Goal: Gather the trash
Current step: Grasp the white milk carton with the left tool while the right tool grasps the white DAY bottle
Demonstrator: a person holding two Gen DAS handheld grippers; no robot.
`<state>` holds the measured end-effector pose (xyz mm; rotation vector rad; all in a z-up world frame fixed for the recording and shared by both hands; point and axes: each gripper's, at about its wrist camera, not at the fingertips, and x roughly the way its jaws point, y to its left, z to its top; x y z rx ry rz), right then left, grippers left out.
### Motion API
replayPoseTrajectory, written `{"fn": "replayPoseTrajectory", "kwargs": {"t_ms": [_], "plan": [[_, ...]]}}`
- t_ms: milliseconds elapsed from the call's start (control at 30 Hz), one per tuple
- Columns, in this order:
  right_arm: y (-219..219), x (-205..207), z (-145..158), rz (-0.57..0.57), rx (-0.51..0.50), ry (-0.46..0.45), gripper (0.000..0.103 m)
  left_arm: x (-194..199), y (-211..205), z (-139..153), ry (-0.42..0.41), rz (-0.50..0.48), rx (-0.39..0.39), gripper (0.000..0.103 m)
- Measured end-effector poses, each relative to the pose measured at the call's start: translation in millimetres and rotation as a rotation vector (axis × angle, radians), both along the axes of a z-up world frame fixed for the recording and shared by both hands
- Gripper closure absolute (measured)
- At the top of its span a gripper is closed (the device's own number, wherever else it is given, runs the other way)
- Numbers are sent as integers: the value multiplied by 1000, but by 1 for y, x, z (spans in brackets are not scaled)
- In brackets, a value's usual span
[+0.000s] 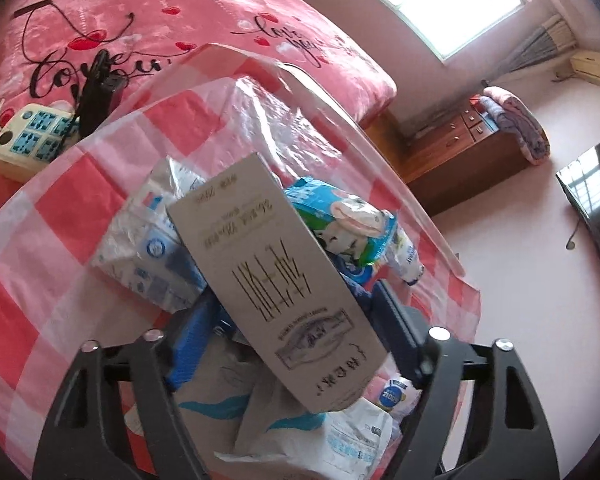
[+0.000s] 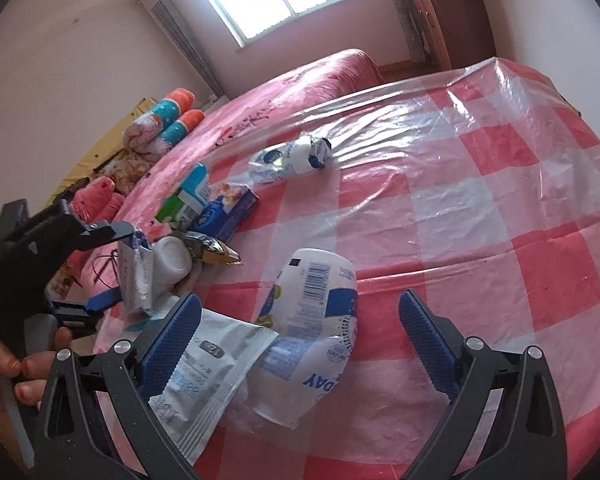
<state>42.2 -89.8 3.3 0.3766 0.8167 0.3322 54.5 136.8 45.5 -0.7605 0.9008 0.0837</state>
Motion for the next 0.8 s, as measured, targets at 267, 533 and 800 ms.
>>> {"fn": "replayPoseTrajectory", "kwargs": {"t_ms": [267, 533, 800], "plan": [[12, 2, -3, 26, -66, 8, 43, -8, -8, 12, -16, -55, 52, 43], [18, -1, -3, 60, -85, 2, 54, -21, -15, 23, -50, -167, 44, 78], [21, -7, 3, 79, -81, -35, 58, -22, -18, 9, 10, -180, 71, 51]]}}
